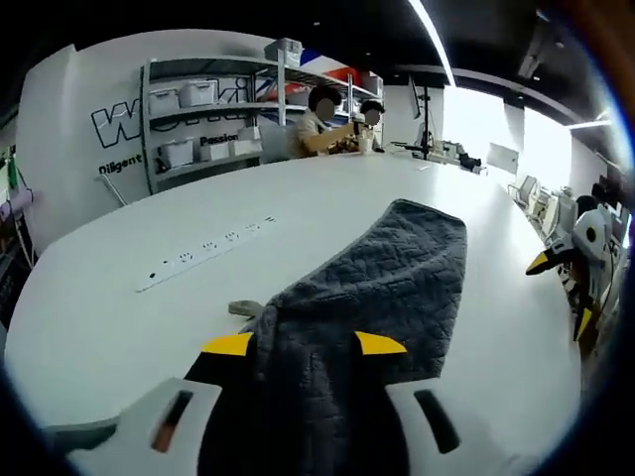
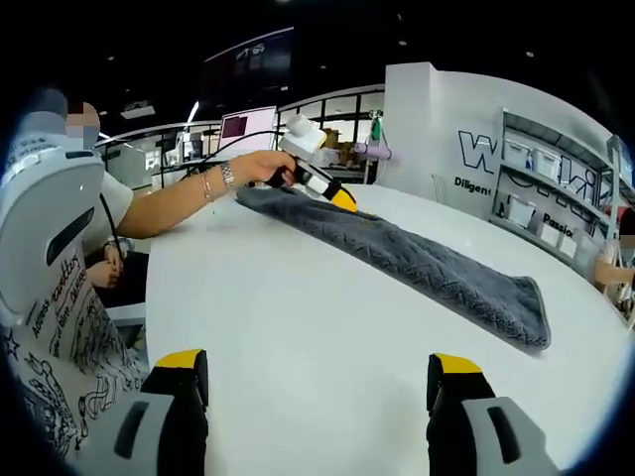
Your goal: Fold the towel on the table until its edges align and the towel forms a compact rectangular stack.
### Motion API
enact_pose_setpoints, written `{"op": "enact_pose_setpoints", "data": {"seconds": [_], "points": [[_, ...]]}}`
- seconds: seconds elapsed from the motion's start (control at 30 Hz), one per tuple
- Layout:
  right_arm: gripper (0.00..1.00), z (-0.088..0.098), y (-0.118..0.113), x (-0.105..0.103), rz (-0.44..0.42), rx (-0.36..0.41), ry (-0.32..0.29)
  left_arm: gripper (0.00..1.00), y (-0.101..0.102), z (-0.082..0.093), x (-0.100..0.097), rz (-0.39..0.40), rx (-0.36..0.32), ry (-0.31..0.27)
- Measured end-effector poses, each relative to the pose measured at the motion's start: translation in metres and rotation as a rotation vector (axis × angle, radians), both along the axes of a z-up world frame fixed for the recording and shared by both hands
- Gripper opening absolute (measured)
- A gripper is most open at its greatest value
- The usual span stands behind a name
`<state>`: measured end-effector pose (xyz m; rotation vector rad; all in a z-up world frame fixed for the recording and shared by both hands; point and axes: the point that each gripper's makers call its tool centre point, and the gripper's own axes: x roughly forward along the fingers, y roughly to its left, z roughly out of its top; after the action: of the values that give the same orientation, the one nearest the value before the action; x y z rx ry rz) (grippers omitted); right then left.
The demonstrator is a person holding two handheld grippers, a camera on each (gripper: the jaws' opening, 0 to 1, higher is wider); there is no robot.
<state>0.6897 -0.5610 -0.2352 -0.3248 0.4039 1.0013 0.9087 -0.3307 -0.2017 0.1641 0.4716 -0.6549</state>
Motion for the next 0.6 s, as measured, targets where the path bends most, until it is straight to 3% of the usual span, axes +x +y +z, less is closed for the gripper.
{"op": "enact_pose_setpoints", "data": {"seconds": [0.13,0.27,0.37,0.53,0.6], "points": [[0.95,0.001,0.001,0.000,0.005,-0.003,-0.001,0.57,-0.001,0.004,-0.024,-0.012,-0.015,0.000],[0.95,0.002,0.004,0.000,0.012,-0.001,-0.003,0.59,0.001,0.005,-0.044,-0.022,-0.022,0.007],[0.95,0.002,0.007,0.000,0.020,-0.001,-0.003,0.64,-0.001,0.007,-0.061,-0.032,-0.083,0.033],[0.95,0.003,0.009,0.000,0.030,-0.005,-0.003,0.70,0.001,0.002,-0.086,-0.032,-0.070,0.033],[0.95,0.003,0.009,0.000,0.030,-0.010,-0.003,0.71,-0.001,0.003,-0.095,-0.036,-0.095,0.041]]}}
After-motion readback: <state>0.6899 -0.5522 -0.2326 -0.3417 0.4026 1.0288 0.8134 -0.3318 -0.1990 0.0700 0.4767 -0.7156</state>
